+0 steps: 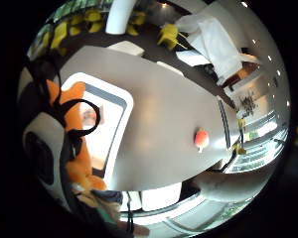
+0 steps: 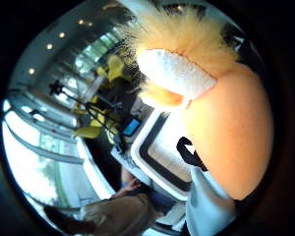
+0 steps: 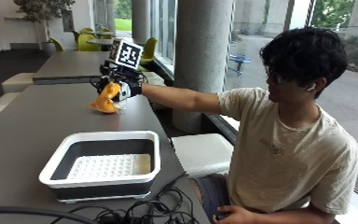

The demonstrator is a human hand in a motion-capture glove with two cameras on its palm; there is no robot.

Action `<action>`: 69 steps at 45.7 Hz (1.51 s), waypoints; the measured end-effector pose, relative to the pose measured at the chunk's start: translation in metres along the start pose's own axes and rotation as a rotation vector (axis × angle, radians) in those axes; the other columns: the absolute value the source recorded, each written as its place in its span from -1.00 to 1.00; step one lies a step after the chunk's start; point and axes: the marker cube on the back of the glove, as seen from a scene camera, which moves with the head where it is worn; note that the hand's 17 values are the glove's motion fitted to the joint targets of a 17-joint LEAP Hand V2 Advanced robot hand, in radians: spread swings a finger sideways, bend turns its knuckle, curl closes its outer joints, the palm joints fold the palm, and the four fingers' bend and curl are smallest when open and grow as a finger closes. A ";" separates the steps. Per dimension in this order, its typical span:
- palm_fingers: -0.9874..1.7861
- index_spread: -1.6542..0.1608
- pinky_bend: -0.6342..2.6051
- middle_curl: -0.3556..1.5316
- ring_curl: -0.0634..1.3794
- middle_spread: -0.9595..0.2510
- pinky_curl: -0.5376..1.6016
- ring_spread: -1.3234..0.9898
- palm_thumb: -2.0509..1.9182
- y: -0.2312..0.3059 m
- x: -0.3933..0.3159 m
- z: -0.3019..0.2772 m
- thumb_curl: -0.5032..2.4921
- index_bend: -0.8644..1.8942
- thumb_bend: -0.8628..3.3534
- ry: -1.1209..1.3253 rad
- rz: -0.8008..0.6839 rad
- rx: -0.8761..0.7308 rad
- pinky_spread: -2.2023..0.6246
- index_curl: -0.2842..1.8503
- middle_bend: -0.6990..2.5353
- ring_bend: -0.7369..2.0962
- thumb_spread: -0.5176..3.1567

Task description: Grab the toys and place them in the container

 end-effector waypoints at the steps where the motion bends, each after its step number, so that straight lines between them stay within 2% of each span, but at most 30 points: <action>1: 0.44 0.37 0.03 0.34 -0.07 -0.15 -0.09 -0.22 0.37 -0.002 -0.004 0.002 -0.03 -0.25 -0.58 -0.001 -0.006 -0.002 0.26 -0.23 -0.31 0.23 -0.25; 16: 0.42 0.36 0.04 0.42 -0.07 -0.19 -0.08 -0.22 0.37 -0.021 -0.052 0.020 -0.01 -0.26 -0.60 -0.039 -0.064 -0.038 0.26 -0.14 -0.33 0.24 -0.25; 30: 0.35 0.37 0.09 0.48 -0.05 -0.21 -0.07 -0.21 0.36 -0.020 -0.057 0.028 -0.01 -0.30 -0.60 -0.037 -0.084 -0.110 0.26 -0.11 -0.34 0.27 -0.24; 32: 0.21 0.39 0.11 0.46 -0.06 -0.21 -0.06 -0.20 0.35 -0.019 -0.055 0.030 -0.01 -0.35 -0.60 -0.031 -0.082 -0.135 0.28 -0.13 -0.37 0.25 -0.22; 40: -0.12 0.44 0.12 0.39 -0.11 -0.09 -0.06 -0.17 0.20 -0.012 -0.044 0.031 -0.14 -0.32 -0.62 0.020 -0.083 -0.201 0.34 -0.20 -0.42 0.18 -0.10; 41: -0.09 0.44 0.12 0.40 -0.10 -0.08 -0.06 -0.17 0.19 -0.011 -0.042 0.030 -0.15 -0.31 -0.61 0.018 -0.080 -0.201 0.35 -0.20 -0.41 0.19 -0.09; 42: -0.16 0.45 0.13 0.37 -0.13 -0.06 -0.07 -0.16 0.18 -0.010 -0.041 0.029 -0.16 -0.32 -0.62 0.012 -0.077 -0.199 0.36 -0.22 -0.44 0.16 -0.08; 47: -0.29 0.46 0.16 0.32 -0.18 0.04 -0.07 -0.12 0.14 -0.008 -0.036 0.021 -0.22 -0.31 -0.61 -0.025 -0.067 -0.172 0.40 -0.27 -0.46 0.09 -0.05; 57: -0.32 0.47 0.15 0.20 -0.26 0.21 -0.11 -0.07 0.09 -0.006 -0.038 0.012 -0.30 -0.26 -0.60 -0.014 -0.091 -0.154 0.46 -0.31 -0.47 0.02 -0.03; 69: -0.31 0.47 0.10 0.09 -0.29 0.31 -0.14 -0.05 0.07 0.010 -0.002 0.022 -0.36 -0.24 -0.60 0.042 -0.030 -0.180 0.48 -0.32 -0.47 -0.01 -0.02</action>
